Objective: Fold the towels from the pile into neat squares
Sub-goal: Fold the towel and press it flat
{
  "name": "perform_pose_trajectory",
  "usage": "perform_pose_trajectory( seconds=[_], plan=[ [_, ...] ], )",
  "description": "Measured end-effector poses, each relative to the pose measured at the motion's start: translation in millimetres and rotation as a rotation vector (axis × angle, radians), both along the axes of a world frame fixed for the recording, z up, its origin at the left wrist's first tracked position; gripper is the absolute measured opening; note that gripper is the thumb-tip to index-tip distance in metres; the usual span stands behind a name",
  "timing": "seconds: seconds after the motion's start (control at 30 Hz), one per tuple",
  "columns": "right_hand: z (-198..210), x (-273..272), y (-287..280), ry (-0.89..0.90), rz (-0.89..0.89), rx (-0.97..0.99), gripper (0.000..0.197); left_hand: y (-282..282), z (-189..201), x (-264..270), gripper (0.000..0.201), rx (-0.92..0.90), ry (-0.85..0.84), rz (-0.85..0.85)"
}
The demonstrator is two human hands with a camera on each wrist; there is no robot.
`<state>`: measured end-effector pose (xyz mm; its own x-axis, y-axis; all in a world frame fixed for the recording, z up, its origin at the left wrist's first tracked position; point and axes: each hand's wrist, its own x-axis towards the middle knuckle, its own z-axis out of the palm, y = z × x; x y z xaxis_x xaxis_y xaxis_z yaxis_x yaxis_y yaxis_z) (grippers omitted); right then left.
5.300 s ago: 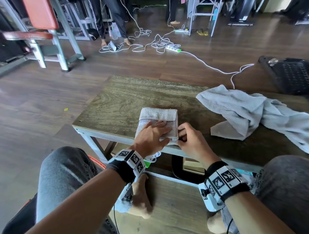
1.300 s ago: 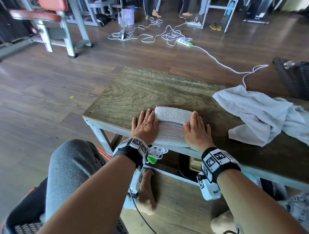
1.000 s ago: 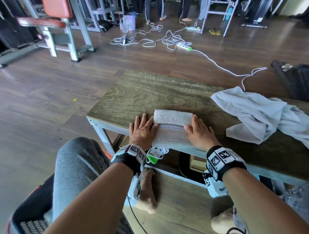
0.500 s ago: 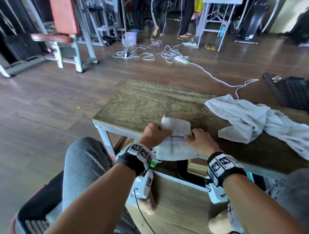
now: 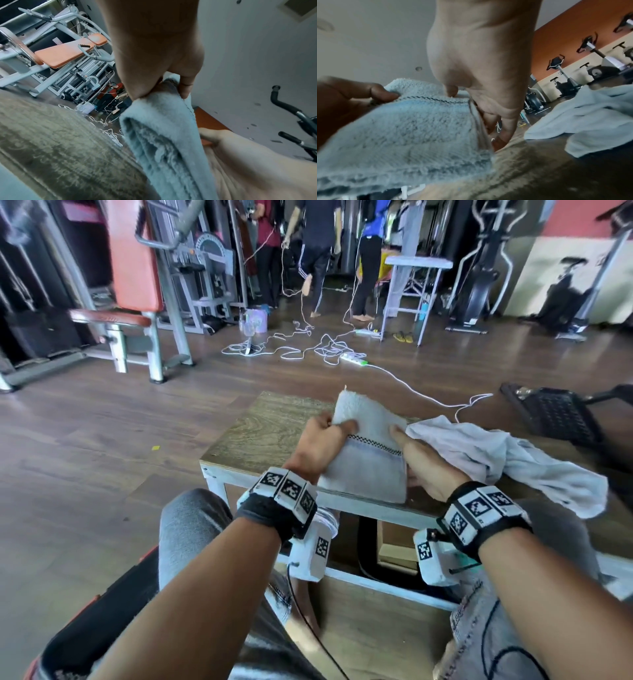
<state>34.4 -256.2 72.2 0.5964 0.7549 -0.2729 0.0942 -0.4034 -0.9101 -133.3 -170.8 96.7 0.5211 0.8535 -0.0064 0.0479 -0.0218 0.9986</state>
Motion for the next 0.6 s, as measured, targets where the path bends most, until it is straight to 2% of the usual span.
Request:
perform_pose_trajectory(
  seconds=[0.07, 0.2, 0.27, 0.37, 0.47, 0.6],
  plan=[
    [8, -2, 10, -0.004, 0.037, 0.054, 0.107, 1, 13, -12, 0.030, 0.018, -0.027, 0.057],
    [53, -35, 29, -0.148, 0.118, 0.170, 0.048, 15, 45, -47, 0.030, 0.126, -0.012, 0.187],
    [68, -51, 39, -0.173, 0.151, 0.242, 0.029, 21, 61, -69, 0.030, 0.203, 0.032, 0.258],
    [84, -78, 55, -0.183, 0.224, 0.359, 0.031, 23, 72, -100, 0.020, 0.263, 0.076, 0.328],
    [93, -108, 67, -0.189, 0.303, 0.434, 0.033, 18, 78, -126, 0.038, 0.269, 0.089, 0.443],
    [97, -145, 80, -0.156, 0.432, 0.453, 0.030, 11, 85, -162, 0.035, 0.272, 0.129, 0.605]
  ],
)
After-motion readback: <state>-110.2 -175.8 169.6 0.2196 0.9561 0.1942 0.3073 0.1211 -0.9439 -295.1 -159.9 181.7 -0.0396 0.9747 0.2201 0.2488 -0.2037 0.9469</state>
